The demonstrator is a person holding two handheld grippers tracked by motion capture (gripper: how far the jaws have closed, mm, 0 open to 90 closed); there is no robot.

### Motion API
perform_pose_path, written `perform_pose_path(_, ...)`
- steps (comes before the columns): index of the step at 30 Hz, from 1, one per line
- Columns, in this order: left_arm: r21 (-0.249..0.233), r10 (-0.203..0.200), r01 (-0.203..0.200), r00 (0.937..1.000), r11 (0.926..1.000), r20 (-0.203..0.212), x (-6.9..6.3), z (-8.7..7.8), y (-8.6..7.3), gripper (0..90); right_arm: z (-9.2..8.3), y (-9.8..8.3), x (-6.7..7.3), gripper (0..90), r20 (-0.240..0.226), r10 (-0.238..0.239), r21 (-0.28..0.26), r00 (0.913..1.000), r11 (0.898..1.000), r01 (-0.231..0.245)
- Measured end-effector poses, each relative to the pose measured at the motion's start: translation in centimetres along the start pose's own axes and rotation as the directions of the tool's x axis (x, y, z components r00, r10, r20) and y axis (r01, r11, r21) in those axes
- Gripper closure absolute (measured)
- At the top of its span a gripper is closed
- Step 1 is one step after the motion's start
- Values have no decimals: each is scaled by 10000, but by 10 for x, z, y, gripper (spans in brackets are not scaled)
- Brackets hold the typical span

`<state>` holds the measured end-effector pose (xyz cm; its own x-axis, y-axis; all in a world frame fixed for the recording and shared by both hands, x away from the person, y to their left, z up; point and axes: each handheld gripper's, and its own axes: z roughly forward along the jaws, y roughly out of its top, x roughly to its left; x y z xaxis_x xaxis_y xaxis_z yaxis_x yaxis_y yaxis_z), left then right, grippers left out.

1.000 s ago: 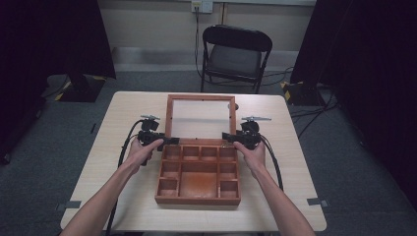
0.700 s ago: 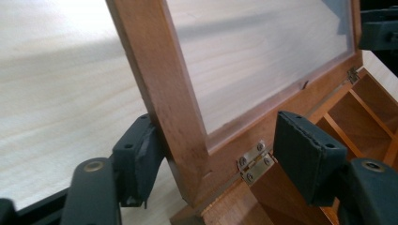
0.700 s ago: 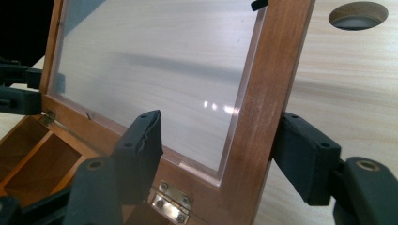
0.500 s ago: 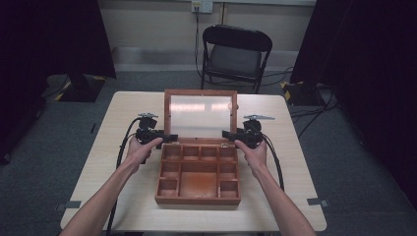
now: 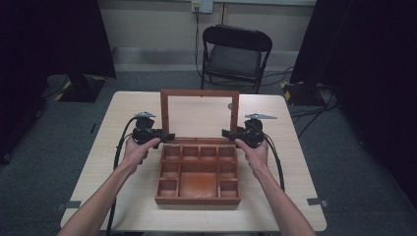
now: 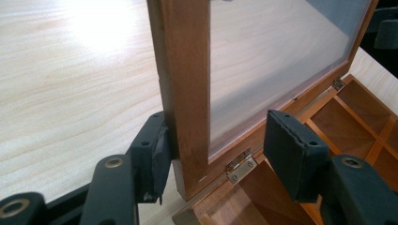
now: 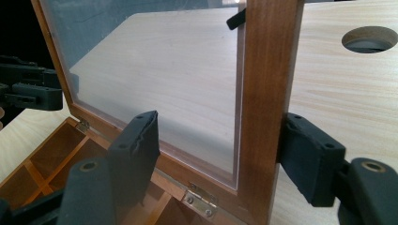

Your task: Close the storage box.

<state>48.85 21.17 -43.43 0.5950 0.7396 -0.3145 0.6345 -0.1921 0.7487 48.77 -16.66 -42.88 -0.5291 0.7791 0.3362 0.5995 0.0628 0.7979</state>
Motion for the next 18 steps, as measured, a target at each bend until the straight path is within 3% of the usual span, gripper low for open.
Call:
perform_pose_path(11, -155, 200, -202, 9997, 9997, -164, -6, -7, 2, 431, -6, 2, 7, 314, 11, -40, -14, 10000, 10000, 40)
perform_pose_path(18, -613, 275, -276, 9996, 9977, -25, -12, -17, 5, 414, -13, 4, 13, 308, -36, 25, -70, 10000, 10000, -25)
